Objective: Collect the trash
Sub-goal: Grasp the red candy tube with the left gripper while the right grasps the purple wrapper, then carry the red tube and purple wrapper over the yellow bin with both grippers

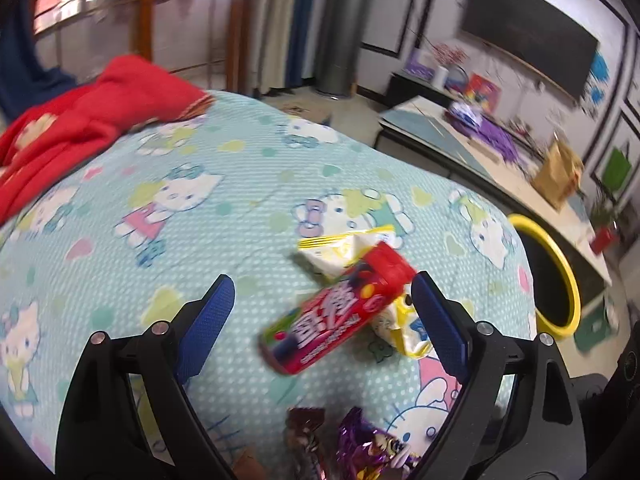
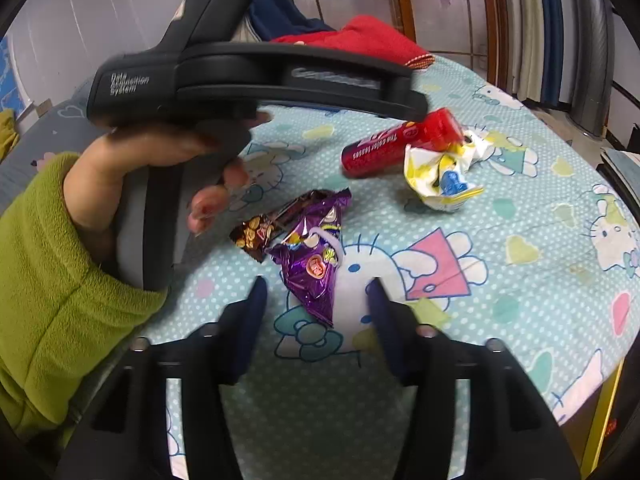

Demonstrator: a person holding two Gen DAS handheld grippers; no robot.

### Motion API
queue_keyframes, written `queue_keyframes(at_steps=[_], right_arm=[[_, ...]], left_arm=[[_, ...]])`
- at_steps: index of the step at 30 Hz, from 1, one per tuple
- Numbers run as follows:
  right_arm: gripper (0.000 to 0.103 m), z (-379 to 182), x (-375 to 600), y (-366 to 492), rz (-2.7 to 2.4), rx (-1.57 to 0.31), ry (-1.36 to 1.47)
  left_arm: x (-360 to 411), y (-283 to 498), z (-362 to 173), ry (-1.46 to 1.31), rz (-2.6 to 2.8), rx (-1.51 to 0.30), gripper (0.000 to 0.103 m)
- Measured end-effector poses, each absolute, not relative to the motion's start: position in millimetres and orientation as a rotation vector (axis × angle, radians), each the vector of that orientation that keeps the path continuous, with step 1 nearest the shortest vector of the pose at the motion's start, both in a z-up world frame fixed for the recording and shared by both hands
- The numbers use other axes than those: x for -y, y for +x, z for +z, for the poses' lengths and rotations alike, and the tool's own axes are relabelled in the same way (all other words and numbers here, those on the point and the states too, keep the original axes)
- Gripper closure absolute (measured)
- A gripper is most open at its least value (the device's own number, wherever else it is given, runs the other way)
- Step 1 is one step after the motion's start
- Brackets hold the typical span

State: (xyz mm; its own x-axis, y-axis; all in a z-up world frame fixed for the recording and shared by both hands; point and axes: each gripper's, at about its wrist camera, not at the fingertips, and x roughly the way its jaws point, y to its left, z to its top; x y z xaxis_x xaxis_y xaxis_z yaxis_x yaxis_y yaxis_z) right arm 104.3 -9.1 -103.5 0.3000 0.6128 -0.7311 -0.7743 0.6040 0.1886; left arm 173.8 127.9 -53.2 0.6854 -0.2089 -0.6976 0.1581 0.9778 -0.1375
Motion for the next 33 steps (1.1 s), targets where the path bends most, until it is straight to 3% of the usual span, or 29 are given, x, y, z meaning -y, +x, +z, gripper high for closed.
queue_keyframes(at_steps=[5,9,13,18,22,33], right_arm=[[0.088,-105,14,102,0.911,-0.851,-0.223],[0.088,-103,23,100,0.895,-0.85,-0.2],[0.089,-102,36,100,0.873,-0.854,-0.163],[0.09,-101,52,105,0.841,-0.865,-0.122],[0.09,-99,63,110,0.82,-0.861,-0.101],[0.09,-79,88,114,0.775,-0.793,-0.055]], left_arm=[[-119,187,-61,-0.054,-0.255,-0.821,0.029],[-121,195,-69,-0.08,-0.282,-0.865,0.035],[-118,194,-75,-0.075,-0.301,-0.899,0.049],[-121,188,-75,-0.109,-0.3,-0.897,0.054],[-123,180,-68,-0.133,-0.278,-0.86,0.071],[-124,155,-31,-0.231,-0.245,-0.715,0.073]])
